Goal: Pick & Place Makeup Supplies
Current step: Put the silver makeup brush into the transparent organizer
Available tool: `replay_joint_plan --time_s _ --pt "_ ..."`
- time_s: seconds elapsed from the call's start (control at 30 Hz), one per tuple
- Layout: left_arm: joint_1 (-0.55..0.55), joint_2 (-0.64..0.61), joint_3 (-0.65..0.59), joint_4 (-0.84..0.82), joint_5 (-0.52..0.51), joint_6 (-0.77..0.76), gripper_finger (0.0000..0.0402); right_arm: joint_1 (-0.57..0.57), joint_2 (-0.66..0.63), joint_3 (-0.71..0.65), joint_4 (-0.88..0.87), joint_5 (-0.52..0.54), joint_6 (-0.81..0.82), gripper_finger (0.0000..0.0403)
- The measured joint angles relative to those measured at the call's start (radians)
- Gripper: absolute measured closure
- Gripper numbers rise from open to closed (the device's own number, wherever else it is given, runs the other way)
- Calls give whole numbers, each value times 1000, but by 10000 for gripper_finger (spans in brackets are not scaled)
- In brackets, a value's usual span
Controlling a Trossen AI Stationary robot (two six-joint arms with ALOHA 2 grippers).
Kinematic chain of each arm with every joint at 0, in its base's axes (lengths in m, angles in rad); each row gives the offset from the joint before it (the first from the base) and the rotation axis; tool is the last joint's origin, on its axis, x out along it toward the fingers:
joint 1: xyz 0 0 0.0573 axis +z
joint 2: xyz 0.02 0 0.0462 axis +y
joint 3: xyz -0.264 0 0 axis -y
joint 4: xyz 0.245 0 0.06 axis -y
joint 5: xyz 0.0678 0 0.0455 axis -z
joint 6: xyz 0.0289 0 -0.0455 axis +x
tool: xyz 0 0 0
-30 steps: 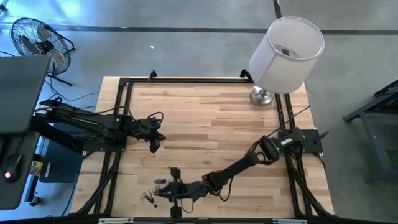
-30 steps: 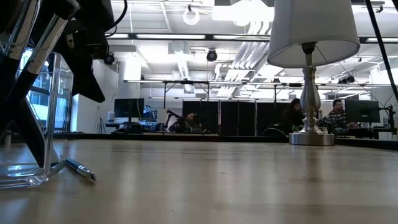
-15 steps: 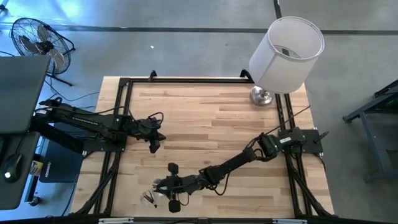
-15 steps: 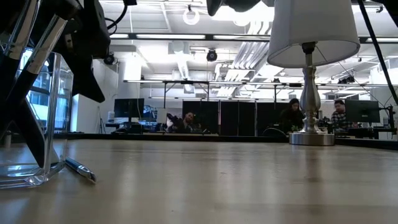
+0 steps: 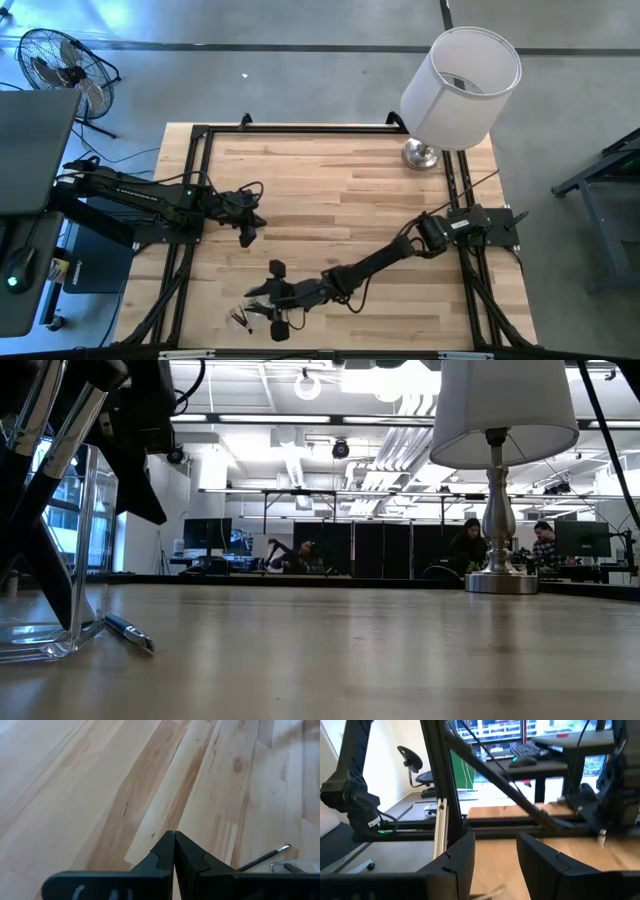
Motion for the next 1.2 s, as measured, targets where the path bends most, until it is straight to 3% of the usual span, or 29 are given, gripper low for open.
replay_joint_plan --time_s 0.13,0.27,0.4,0.6,0.7,0.8,0.87,0.97,1.2 --pt "0 0 0 0 5 5 401 0 -68 0 -67 33 -52 258" --pt "0 0 0 2 6 5 401 8 -165 0 -306 107 -46 258" --pt "0 0 0 2 18 5 401 17 -273 0 -602 183 125 259" --pt "0 0 0 7 23 -21 401 19 -396 1 -1091 187 431 263" --pt "0 0 0 7 22 -25 401 29 -419 1 -1308 185 504 295" --pt "0 0 0 8 22 -40 401 45 -422 -18 -1468 180 525 356" --pt "0 0 0 9 22 -51 401 57 -439 -92 -1480 173 514 390" --pt "0 0 0 16 22 -51 401 69 -536 -323 -1369 149 532 385" --pt "0 10 4 70 25 -39 401 60 -908 -1053 -578 64 599 400"
